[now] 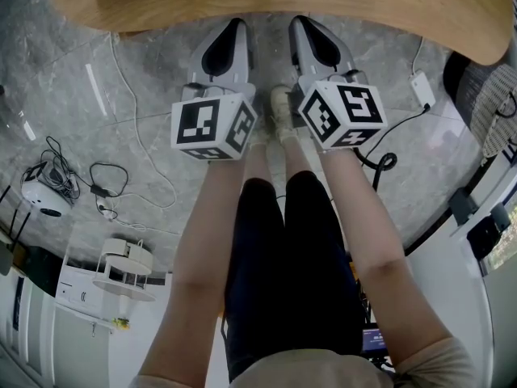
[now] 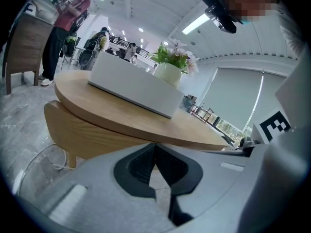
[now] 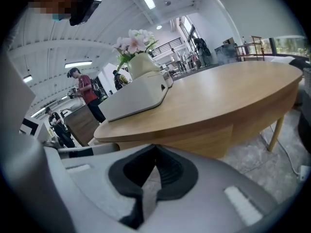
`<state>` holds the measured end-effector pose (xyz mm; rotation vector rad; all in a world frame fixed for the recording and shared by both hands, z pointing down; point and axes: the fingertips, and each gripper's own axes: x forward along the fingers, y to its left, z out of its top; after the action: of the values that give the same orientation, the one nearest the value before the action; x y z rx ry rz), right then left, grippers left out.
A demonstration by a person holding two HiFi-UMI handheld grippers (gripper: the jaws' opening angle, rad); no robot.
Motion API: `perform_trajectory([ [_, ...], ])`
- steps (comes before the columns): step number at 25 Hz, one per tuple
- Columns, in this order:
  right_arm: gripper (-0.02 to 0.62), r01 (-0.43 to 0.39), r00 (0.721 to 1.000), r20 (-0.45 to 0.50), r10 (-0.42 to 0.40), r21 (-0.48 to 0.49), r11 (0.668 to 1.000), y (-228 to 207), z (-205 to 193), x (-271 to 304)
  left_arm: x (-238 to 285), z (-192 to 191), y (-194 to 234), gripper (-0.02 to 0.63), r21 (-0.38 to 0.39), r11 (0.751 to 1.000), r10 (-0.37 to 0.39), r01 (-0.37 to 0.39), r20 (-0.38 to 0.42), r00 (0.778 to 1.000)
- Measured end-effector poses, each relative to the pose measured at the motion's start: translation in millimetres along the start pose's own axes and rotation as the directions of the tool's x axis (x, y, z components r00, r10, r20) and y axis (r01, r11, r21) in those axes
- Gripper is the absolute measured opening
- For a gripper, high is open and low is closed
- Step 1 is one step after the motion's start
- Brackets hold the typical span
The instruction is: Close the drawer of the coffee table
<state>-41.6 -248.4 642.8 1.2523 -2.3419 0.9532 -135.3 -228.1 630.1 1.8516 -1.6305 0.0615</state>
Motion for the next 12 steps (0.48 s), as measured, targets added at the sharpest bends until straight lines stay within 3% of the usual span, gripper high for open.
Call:
perform_trajectory([
  [12, 0.002, -0.085, 0.996, 0.018, 0.086, -0.036, 0.996, 26.4, 12.3, -39.5, -38.1, 15.8, -18.6, 0.003, -0.011, 1.0, -0.006, 0.006, 0.05, 0.999],
])
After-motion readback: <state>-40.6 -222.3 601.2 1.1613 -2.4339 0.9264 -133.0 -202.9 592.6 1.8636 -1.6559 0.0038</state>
